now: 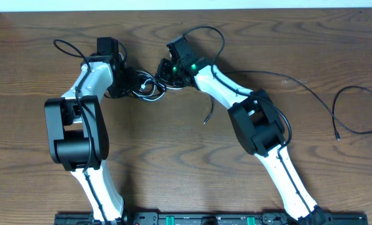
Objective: Untangle cables
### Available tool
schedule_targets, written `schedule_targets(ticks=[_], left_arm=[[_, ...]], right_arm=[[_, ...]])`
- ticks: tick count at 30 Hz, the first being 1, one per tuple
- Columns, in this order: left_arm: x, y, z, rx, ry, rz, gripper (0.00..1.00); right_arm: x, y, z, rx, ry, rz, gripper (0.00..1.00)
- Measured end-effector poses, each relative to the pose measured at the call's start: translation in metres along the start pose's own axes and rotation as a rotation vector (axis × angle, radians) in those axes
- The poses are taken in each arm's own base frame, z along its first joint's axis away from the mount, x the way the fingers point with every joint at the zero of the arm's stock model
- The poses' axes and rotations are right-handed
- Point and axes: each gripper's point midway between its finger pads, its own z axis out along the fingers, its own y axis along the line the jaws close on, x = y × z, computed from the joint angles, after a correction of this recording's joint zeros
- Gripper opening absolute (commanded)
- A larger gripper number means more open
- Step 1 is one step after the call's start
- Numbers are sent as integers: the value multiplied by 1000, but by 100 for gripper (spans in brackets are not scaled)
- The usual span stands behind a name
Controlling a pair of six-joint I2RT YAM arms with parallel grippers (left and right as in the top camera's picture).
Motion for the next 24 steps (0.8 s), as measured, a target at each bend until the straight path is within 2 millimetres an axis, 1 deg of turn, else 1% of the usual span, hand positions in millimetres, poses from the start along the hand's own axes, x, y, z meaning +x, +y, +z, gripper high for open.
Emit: schedule_targets(ticks=[7,11,15,17,21,24], left_arm=[[1,-2,0,10,4,0,41],[1,-3,0,15,6,1,41],[1,-3,0,17,7,2,41],[1,-4,0,17,7,2,54],[0,-5,0,23,3,4,67],[-1,-6,-1,28,-1,6,69]], right_arm=[[-10,-7,-13,-86,70,-68,1],[-17,-2,-24,-179,100,-146,1],[-19,10,-37,-300,143,-223,1],[-20,13,-45,-351,164,-251,1],[-21,13,-53,-393,187,-269,1],[-20,14,-57,-420,201,-295,1]])
